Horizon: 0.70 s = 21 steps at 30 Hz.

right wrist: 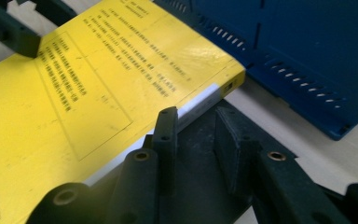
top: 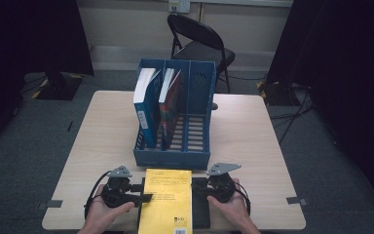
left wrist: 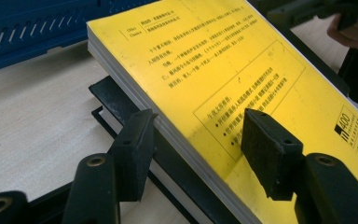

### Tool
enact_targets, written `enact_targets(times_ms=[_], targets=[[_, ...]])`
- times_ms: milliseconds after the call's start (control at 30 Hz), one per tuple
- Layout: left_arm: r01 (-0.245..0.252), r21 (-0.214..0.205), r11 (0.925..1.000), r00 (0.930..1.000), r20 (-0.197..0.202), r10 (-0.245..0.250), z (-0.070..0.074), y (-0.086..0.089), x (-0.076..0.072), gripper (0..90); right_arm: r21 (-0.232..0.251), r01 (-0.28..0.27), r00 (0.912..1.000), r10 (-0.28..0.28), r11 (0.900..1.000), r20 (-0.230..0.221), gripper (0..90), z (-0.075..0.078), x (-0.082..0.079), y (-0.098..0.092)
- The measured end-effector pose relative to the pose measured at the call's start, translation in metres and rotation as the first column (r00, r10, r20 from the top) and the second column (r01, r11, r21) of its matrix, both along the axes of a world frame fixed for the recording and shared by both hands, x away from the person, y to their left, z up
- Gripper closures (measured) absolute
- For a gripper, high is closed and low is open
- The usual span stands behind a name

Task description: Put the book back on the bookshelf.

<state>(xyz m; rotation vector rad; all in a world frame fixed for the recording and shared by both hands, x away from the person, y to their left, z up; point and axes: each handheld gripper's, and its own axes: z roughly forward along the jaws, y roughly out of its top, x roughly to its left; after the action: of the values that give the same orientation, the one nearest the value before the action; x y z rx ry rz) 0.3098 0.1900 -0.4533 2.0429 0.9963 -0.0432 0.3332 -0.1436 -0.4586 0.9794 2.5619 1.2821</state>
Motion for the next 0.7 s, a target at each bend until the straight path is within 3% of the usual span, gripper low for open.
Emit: enact_targets(times_ms=[167, 267, 400, 500, 700], targets=[[-0.022, 0.000, 0.9998, 0.9997, 0.004, 0.022, -0.0004, -0.0004, 0.0004, 43.9, 0.004, -0.019, 0.9998, 0.019, 0.9998, -0.010, 69.3, 0.0002, -0.0036, -0.0003], [-0.005, 0.021, 0.9998, 0.9997, 0.024, 0.004, 0.0001, -0.0011, 0.0019, 39.7, 0.007, -0.032, 0.9994, 0.032, 0.9995, -0.013, 69.8, 0.0001, -0.0052, 0.0009], [-0.034, -0.001, 0.9994, 0.9992, -0.019, 0.034, -0.0027, 0.0034, 0.0042, 36.2, 0.017, -0.057, 0.9982, 0.057, 0.9982, -0.018, 69.4, -0.0005, -0.0084, 0.0040], [-0.027, -0.023, 0.9994, 0.9985, -0.049, 0.026, -0.0033, 0.0066, 0.0071, 40.0, 0.018, -0.059, 0.9981, 0.059, 0.9981, -0.017, 69.4, -0.0007, -0.0085, 0.0054], [-0.038, 0.000, 0.9993, 0.9990, -0.025, 0.038, -0.0001, 0.0048, 0.0046, 42.7, 0.019, -0.058, 0.9982, 0.058, 0.9982, -0.018, 69.2, -0.0009, -0.0084, 0.0052]])
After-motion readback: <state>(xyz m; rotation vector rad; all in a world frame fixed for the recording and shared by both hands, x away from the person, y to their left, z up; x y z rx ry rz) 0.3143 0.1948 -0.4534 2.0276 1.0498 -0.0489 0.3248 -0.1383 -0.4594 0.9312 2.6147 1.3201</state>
